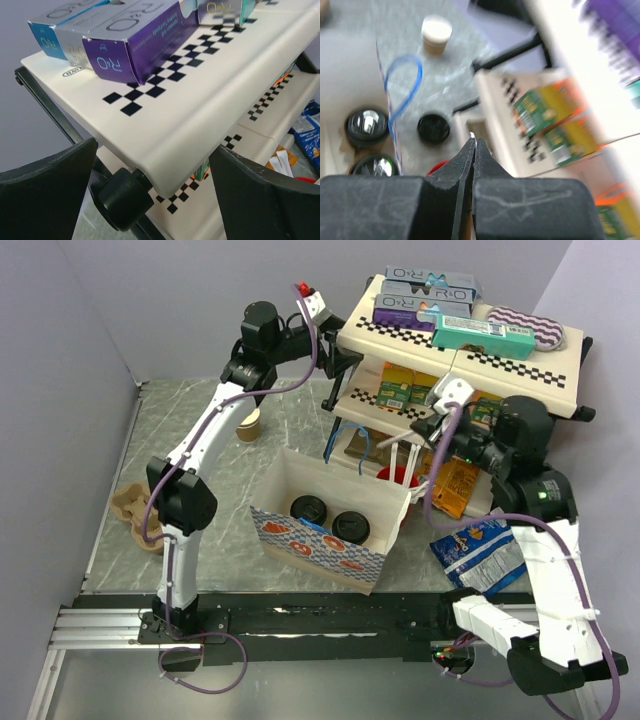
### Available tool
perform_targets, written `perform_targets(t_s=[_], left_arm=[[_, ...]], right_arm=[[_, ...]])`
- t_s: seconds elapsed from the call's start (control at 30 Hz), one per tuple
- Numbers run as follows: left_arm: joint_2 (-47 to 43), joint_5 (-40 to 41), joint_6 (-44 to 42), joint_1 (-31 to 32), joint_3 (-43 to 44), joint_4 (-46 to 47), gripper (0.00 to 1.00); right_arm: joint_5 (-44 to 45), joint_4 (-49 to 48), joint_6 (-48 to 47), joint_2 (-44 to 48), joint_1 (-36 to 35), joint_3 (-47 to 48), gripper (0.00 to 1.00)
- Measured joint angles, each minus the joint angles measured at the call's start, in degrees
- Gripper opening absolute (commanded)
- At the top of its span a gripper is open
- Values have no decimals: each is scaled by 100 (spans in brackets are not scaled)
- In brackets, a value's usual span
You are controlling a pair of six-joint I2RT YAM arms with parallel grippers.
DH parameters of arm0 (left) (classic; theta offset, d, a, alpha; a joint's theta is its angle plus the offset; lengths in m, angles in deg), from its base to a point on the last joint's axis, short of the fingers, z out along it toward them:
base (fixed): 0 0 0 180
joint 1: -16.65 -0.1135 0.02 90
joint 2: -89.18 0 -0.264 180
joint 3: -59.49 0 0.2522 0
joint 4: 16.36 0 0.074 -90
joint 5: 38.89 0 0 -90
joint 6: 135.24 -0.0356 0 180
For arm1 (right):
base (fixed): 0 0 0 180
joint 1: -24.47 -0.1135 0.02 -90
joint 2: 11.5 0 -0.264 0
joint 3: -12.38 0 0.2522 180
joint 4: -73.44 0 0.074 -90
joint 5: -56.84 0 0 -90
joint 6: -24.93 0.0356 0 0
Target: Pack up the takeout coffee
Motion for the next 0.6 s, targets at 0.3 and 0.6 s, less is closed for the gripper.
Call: perform_targets(t_s=[0.3, 0.6], left_arm=[[-1228, 208, -404, -11, -1300, -367, 99], [-3147, 435, -588, 9, -2199, -981, 99]], right_arm=[[-39, -774, 988, 330, -2, 780, 0], [-767, -1349, 2361, 433, -2, 1281, 0]])
